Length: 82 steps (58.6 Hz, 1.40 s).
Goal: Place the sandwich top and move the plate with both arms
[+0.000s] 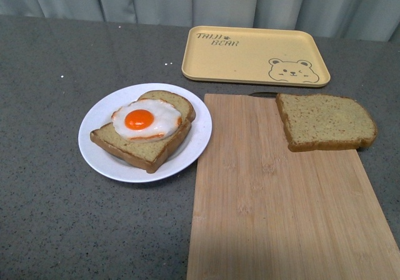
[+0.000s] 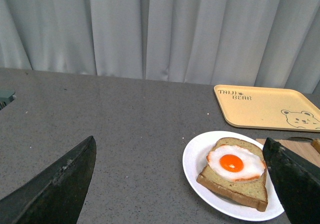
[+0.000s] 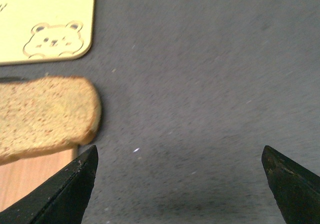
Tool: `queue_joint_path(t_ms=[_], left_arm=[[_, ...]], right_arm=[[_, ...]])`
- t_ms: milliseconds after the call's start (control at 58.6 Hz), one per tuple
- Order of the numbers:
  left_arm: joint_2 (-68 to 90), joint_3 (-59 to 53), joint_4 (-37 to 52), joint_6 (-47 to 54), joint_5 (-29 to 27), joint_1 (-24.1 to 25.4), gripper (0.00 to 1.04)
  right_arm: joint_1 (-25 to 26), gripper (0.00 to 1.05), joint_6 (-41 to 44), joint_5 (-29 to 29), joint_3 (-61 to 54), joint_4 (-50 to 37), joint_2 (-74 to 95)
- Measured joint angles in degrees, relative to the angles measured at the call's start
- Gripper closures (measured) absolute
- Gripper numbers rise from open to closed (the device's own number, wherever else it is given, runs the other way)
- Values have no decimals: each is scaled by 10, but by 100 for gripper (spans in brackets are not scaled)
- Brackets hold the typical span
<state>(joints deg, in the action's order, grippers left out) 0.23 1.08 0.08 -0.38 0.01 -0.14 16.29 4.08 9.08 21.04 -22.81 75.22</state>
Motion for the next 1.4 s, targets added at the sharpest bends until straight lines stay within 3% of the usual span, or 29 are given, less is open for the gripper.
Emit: queue_joint_path(t_ms=[426, 665, 853, 1194, 1296, 1398], left_arm=[[0, 0, 0, 0, 0, 0, 7], [0, 0, 0, 0, 0, 0, 7], [0, 0, 0, 0, 0, 0, 7], [0, 0, 0, 0, 0, 0, 7], [0, 0, 0, 0, 0, 0, 7], [0, 0, 0, 0, 0, 0, 7]], right_arm=[[-28, 9, -91, 192, 270, 131, 358], [-64, 11, -157, 226, 362, 162, 458], [-78, 44, -171, 226, 395, 192, 486], [-81, 92, -196, 226, 393, 186, 466], [-86, 101, -224, 247, 368, 152, 436], [-99, 102, -274, 288, 333, 101, 393]])
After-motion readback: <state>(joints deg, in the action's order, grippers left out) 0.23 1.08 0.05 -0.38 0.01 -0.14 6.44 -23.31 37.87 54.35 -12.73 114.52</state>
